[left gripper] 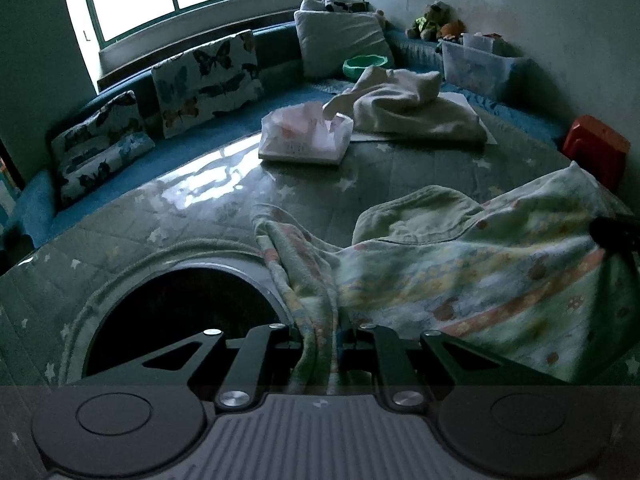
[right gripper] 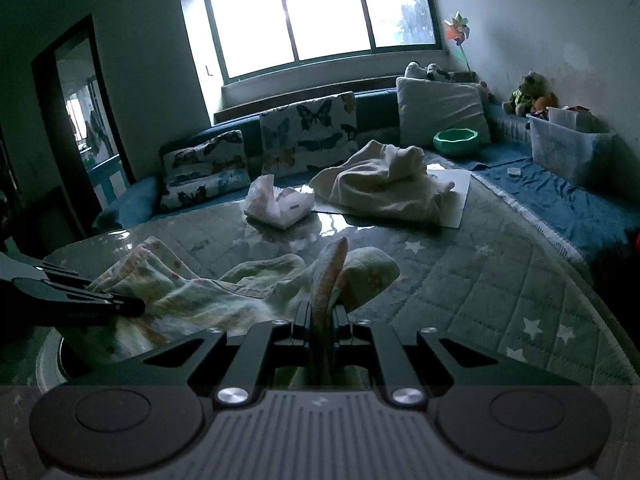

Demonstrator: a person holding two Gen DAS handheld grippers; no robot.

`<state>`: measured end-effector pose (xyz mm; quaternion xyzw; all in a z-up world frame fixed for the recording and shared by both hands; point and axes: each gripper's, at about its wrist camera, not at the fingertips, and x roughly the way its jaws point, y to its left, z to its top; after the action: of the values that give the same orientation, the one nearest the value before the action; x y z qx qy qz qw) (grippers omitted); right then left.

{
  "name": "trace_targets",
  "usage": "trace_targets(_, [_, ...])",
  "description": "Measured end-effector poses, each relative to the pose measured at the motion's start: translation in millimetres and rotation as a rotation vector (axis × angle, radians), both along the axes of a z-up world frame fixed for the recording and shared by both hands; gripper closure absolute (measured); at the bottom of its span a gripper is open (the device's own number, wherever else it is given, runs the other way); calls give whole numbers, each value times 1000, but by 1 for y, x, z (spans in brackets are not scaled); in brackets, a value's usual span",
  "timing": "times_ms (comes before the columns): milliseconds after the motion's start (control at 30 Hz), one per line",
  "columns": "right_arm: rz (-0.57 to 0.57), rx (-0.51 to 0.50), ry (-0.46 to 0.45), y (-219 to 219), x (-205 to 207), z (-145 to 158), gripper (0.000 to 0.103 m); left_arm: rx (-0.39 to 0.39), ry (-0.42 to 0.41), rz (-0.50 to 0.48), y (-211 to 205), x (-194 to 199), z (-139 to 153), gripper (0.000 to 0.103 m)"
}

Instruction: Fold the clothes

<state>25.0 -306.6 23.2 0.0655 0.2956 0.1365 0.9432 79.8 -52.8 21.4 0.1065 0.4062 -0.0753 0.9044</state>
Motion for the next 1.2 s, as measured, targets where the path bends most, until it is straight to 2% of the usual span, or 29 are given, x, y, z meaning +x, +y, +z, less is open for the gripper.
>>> trace_targets(1200, [-28, -84, 111, -2, 20, -41, 93, -1, 79, 29, 7, 0, -32, 86])
